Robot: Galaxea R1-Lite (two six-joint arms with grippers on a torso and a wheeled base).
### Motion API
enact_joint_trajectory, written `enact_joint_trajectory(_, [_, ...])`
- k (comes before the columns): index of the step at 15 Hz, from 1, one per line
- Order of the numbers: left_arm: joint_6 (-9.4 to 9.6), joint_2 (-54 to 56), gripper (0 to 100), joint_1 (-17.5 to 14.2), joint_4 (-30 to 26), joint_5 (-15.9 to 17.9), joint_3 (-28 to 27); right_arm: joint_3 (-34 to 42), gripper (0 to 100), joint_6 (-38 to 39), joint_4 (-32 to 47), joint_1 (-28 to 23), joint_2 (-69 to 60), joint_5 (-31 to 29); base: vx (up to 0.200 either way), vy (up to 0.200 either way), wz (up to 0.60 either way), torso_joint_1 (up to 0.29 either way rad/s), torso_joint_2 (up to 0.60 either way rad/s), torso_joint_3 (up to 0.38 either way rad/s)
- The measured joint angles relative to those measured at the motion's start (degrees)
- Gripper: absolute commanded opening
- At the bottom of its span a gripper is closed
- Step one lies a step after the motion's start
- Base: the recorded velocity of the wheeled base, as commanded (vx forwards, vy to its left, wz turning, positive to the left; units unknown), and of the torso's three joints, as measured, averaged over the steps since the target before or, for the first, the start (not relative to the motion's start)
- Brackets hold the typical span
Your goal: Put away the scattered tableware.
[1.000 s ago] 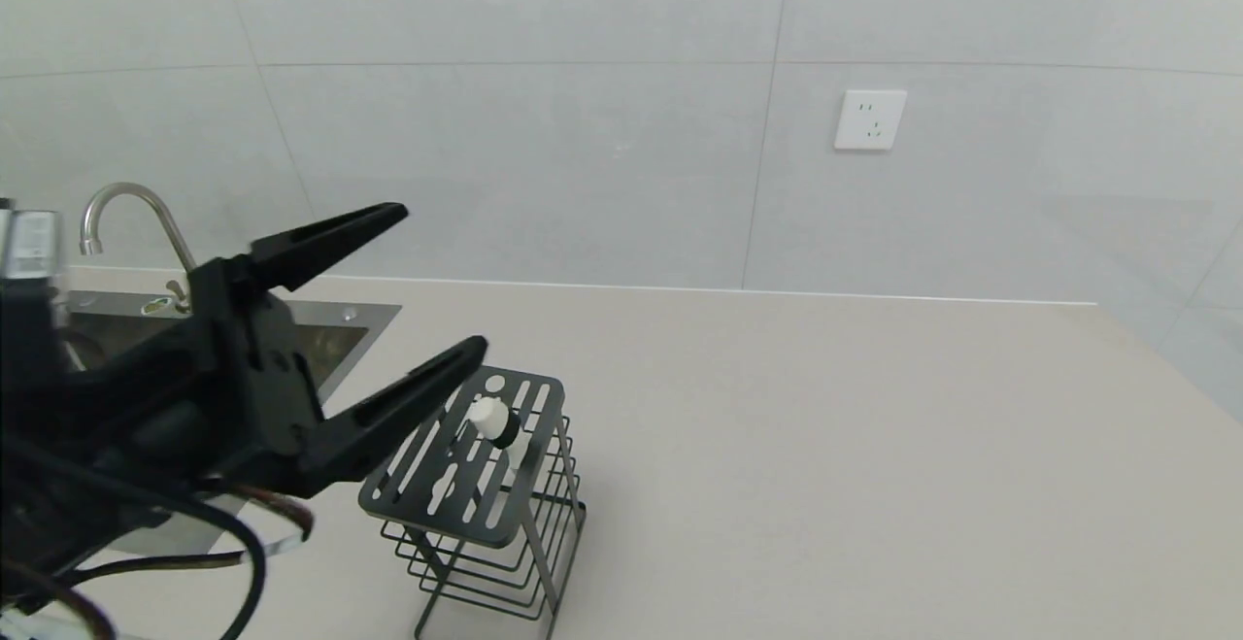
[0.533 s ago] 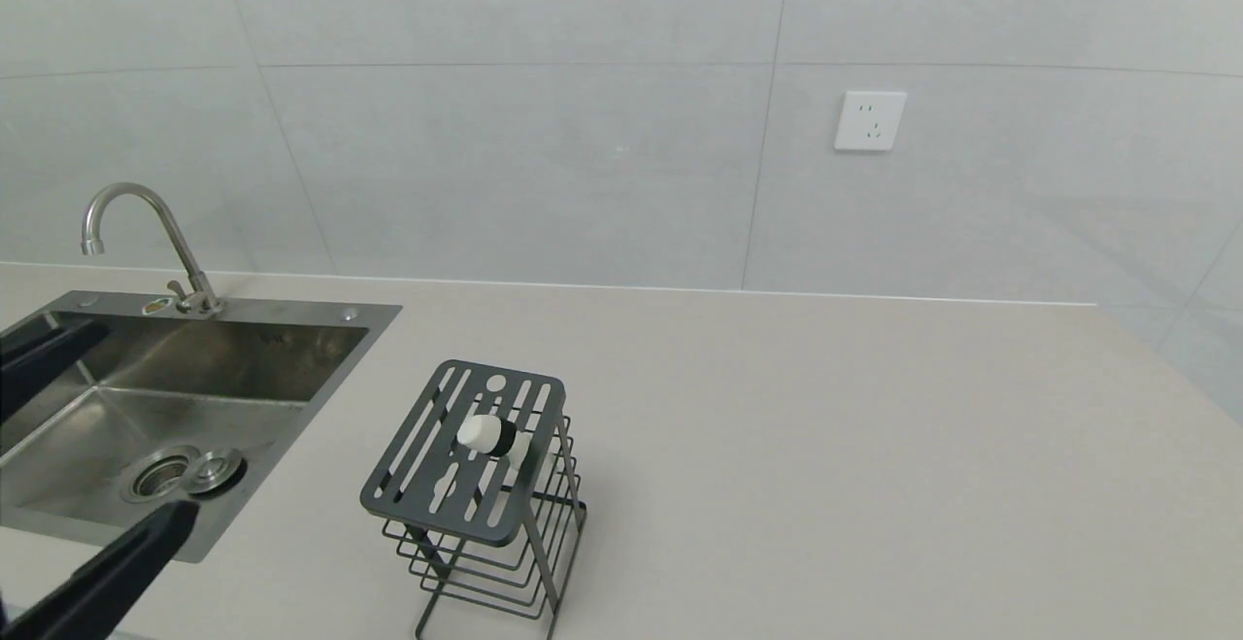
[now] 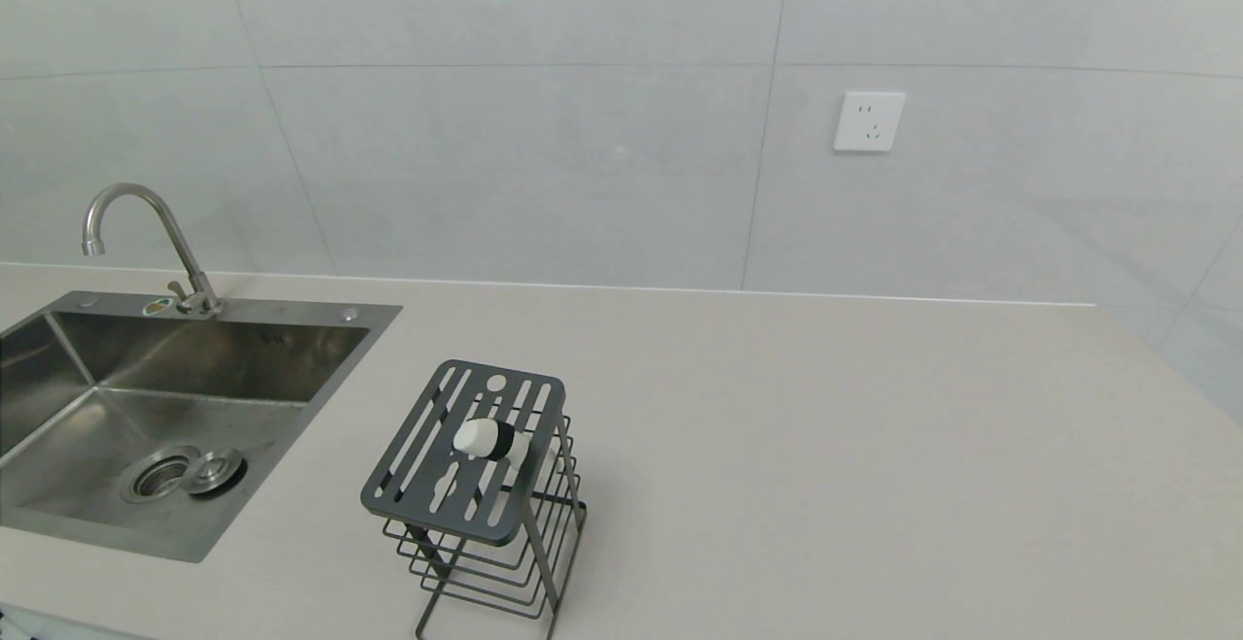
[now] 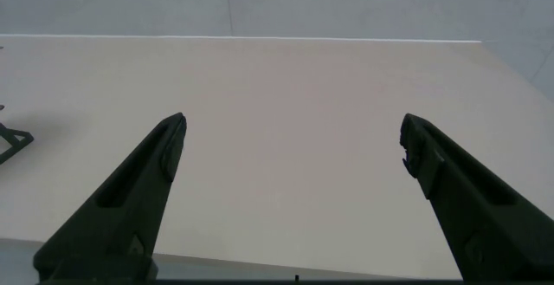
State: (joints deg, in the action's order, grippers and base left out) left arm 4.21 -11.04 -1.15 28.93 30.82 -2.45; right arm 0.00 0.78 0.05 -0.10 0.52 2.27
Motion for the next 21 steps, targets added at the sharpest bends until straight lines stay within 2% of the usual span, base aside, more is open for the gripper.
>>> enact_joint_trajectory(2, [-0.18,3.6,100,-1.8,-4.3,0.3,1.7,0.0,100,0.0,0.0,0.0,0.0,0.0,0.0,0.0,0.0,0.0,0.0,0.0])
enact_joint_trajectory(5, [0.0,6.7,100,1.6,-8.1,0.5,2.3,0.0,100,0.0,0.0,0.0,0.0,0.0,0.0,0.0,0.0,0.0,0.0,0.0])
enact_joint_trajectory(6, [0.39,7.8,100,1.8,-10.8,0.4,2.3,0.0,100,0.0,0.0,0.0,0.0,0.0,0.0,0.0,0.0,0.0,0.0,0.0])
enact_joint_trajectory(7, [1.6,8.8,100,1.7,-15.2,-0.6,2.3,0.0,100,0.0,0.0,0.0,0.0,0.0,0.0,0.0,0.0,0.0,0.0,0.0])
enact_joint_trajectory(8, [2.96,9.7,100,1.5,-22.5,-5.4,2.4,0.0,100,0.0,0.0,0.0,0.0,0.0,0.0,0.0,0.0,0.0,0.0,0.0])
enact_joint_trajectory(9, [3.64,10.2,100,1.4,-25.5,-12.7,2.4,0.0,100,0.0,0.0,0.0,0.0,0.0,0.0,0.0,0.0,0.0,0.0,0.0])
enact_joint_trajectory(10, [4.05,10.6,100,1.2,-26.1,-17.9,2.4,0.0,100,0.0,0.0,0.0,0.0,0.0,0.0,0.0,0.0,0.0,0.0,0.0])
enact_joint_trajectory(11, [3.54,10.9,100,1.2,-26.3,-22.3,2.4,0.0,100,0.0,0.0,0.0,0.0,0.0,0.0,0.0,0.0,0.0,0.0,0.0])
enact_joint_trajectory(13, [0.41,11.0,100,1.1,-27.9,-27.3,2.4,0.0,100,0.0,0.0,0.0,0.0,0.0,0.0,0.0,0.0,0.0,0.0,0.0])
enact_joint_trajectory(14, [-0.76,11.1,100,1.1,-28.5,-28.2,2.4,0.0,100,0.0,0.0,0.0,0.0,0.0,0.0,0.0,0.0,0.0,0.0,0.0])
enact_joint_trajectory(16, [-1.8,11.1,100,1.1,-28.8,-28.1,2.4,0.0,100,0.0,0.0,0.0,0.0,0.0,0.0,0.0,0.0,0.0,0.0,0.0])
enact_joint_trajectory(17, [-3.32,11.1,100,1.1,-28.8,-27.9,2.4,0.0,100,0.0,0.0,0.0,0.0,0.0,0.0,0.0,0.0,0.0,0.0,0.0])
enact_joint_trajectory(18, [-3.94,11.1,100,1.1,-28.9,-27.8,2.4,0.0,100,0.0,0.0,0.0,0.0,0.0,0.0,0.0,0.0,0.0,0.0,0.0])
enact_joint_trajectory(21, [-4.11,11.1,100,1.2,-28.9,-27.8,2.4,0.0,100,0.0,0.0,0.0,0.0,0.0,0.0,0.0,0.0,0.0,0.0,0.0])
